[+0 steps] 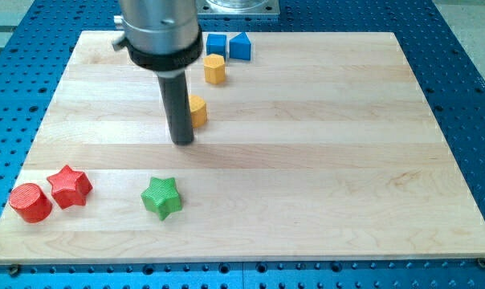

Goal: Touch the left side of the green star

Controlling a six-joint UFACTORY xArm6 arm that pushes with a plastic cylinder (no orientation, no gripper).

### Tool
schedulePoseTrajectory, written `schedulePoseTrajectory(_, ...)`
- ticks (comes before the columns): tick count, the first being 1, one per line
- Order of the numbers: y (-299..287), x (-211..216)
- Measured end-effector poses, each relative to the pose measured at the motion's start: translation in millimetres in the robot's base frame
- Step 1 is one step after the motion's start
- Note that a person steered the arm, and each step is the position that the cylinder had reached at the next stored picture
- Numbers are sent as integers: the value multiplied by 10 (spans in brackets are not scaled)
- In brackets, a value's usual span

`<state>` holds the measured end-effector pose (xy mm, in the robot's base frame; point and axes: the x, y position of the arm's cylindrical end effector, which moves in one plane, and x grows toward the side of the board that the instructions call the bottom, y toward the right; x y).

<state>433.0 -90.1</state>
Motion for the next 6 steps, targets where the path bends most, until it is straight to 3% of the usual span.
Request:
schedulePoseTrajectory(2,116,-473)
schedulePoseTrajectory(4,479,468)
schedulePoseTrajectory(5,705,1265)
schedulePoseTrajectory(6,-115,1798)
